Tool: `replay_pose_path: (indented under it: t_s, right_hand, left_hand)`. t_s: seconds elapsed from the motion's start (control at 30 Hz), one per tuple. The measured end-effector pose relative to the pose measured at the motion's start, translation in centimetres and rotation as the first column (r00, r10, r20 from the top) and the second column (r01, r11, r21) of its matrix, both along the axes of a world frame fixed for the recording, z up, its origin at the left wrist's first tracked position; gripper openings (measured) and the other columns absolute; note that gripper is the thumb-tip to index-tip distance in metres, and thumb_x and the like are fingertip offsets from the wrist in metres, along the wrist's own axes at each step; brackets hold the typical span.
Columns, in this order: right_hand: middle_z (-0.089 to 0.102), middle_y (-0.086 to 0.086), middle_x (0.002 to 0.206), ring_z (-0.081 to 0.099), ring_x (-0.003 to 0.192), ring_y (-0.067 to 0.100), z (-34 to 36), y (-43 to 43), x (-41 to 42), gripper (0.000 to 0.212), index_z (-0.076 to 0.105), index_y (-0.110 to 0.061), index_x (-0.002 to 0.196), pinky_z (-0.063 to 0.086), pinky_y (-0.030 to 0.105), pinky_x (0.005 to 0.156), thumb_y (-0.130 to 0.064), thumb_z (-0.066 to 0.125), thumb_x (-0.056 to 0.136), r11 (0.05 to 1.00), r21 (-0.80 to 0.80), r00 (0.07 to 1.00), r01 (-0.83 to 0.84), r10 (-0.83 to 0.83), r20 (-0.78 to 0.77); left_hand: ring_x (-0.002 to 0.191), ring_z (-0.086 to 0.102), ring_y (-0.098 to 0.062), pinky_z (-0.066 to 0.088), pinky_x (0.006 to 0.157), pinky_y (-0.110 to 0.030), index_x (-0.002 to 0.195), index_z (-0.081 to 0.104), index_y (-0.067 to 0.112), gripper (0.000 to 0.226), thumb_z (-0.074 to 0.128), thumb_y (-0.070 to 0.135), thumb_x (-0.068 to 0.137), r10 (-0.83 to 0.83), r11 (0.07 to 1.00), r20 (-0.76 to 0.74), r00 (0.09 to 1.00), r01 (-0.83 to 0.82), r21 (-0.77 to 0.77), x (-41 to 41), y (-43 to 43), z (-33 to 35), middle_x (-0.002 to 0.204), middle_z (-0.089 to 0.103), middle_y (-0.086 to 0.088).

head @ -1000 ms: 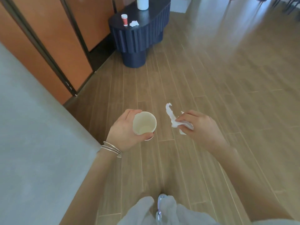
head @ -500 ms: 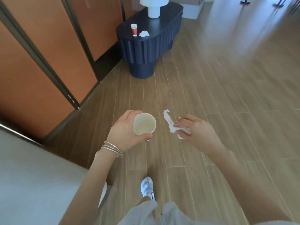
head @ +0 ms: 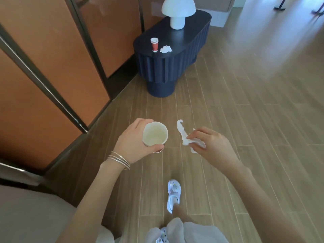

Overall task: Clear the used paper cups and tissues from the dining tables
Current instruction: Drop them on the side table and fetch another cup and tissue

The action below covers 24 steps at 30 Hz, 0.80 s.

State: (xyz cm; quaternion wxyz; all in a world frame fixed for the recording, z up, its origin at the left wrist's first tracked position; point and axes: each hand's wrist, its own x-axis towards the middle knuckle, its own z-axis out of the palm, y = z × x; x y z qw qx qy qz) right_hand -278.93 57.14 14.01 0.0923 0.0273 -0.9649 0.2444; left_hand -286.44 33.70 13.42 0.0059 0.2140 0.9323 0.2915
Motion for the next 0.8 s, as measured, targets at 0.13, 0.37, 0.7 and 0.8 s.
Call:
replay_pose_path:
  t_s: [0.13,0.37,0.7,0.8]
  right_hand:
    - [0.065,-0.004,0.089,0.062,0.069,0.021,-0.4,2.1,-7.2,0.014,0.070,-0.022,0.090,0.050,0.034,0.055,-0.018,0.072,0.076,1.000,-0.004,1.000,-0.017,0.017,-0.021]
    - [0.064,-0.006,0.086,0.059,0.067,0.016,1.8,7.0,-21.3,0.013,0.070,-0.021,0.091,0.043,0.026,0.054,-0.020,0.070,0.078,1.000,0.013,0.999,-0.008,0.009,-0.051]
    - [0.065,-0.005,0.091,0.062,0.074,0.019,1.8,9.0,-36.9,0.014,0.070,-0.020,0.094,0.050,0.036,0.059,-0.020,0.069,0.080,0.998,0.004,0.997,-0.070,0.070,-0.022]
    - [0.064,-0.007,0.091,0.061,0.074,0.017,0.4,9.1,-41.1,0.014,0.070,-0.022,0.094,0.049,0.034,0.058,-0.021,0.069,0.080,0.998,0.005,0.998,-0.059,0.059,-0.003]
  left_hand:
    - [0.100,0.048,-0.008,0.048,0.080,-0.029,0.124,0.043,0.028,0.078,0.076,0.056,0.059,0.007,1.000,0.008,1.000,-0.007,-0.001,-6.8,1.8,-0.5,0.120,0.047,0.010]
    - [0.105,0.048,-0.011,0.050,0.083,-0.028,0.125,0.043,0.026,0.077,0.076,0.054,0.061,0.008,1.000,0.002,1.000,-0.008,-0.003,-19.9,6.4,1.6,0.123,0.048,0.007]
    - [0.104,0.046,-0.007,0.047,0.086,-0.026,0.126,0.043,0.025,0.078,0.077,0.053,0.061,0.049,0.998,-0.005,0.999,-0.049,0.037,-34.6,8.8,1.6,0.123,0.047,0.007]
    - [0.105,0.048,-0.010,0.047,0.086,-0.027,0.126,0.043,0.025,0.078,0.078,0.052,0.061,0.030,0.998,0.014,0.999,-0.031,0.063,-39.3,8.8,0.7,0.122,0.048,0.006]
